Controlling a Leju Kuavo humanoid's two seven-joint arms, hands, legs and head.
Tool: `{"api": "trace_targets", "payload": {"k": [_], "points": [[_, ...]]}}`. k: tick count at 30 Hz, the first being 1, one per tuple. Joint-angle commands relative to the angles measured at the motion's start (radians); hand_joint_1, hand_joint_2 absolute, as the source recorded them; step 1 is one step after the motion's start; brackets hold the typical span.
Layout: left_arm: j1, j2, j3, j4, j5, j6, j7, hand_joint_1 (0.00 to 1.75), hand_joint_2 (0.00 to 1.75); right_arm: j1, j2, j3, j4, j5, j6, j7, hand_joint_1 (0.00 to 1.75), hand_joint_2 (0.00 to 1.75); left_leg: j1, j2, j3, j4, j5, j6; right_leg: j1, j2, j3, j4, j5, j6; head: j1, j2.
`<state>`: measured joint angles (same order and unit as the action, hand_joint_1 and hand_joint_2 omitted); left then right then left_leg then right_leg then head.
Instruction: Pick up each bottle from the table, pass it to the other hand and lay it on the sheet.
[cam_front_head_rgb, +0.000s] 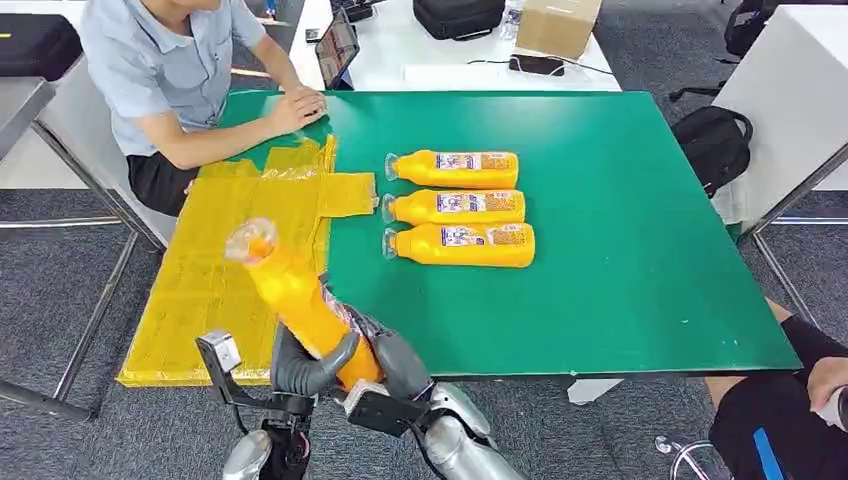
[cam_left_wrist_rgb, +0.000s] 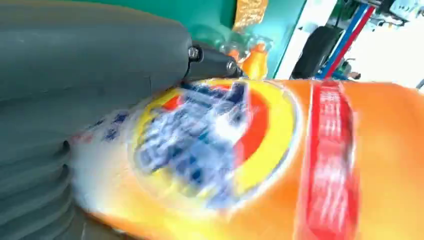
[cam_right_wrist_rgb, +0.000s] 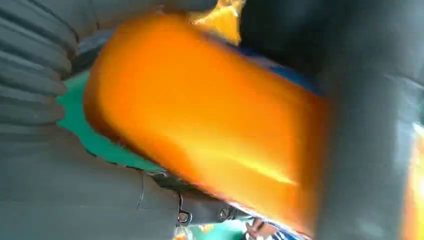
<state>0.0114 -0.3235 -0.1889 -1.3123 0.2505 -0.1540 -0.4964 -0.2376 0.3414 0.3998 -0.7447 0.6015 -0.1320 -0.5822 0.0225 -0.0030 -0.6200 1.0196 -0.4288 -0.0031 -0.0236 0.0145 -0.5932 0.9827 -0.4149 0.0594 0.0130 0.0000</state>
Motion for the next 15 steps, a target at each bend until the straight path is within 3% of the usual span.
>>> {"api": "trace_targets", "payload": {"k": [1,15], "points": [[-0.073,-0.026,0.062,0.073,0.237,-0.158,0.093,1.75,1.75,0.049,0.006,0.062,0.118,0.074,-0.025,0.009,0.00,0.00,0.001,-0.003,0.004,-0.001,-0.001,0.001,0.002,-0.005,0.006,-0.002,-0.002,-0.003,0.000,0.000],[-0.010,-0.025,0.127,0.051,0.372,-0.300,0.175,1.75,1.75,0.075,-0.030,-0.042,0.058,0.059,-0.018,-0.016,0.00,0.00,0.000,-0.004,0.005,-0.002,-0.001,0.001,0.001,-0.005,0.006,-0.002,-0.002,-0.003,0.000,0.000]]}}
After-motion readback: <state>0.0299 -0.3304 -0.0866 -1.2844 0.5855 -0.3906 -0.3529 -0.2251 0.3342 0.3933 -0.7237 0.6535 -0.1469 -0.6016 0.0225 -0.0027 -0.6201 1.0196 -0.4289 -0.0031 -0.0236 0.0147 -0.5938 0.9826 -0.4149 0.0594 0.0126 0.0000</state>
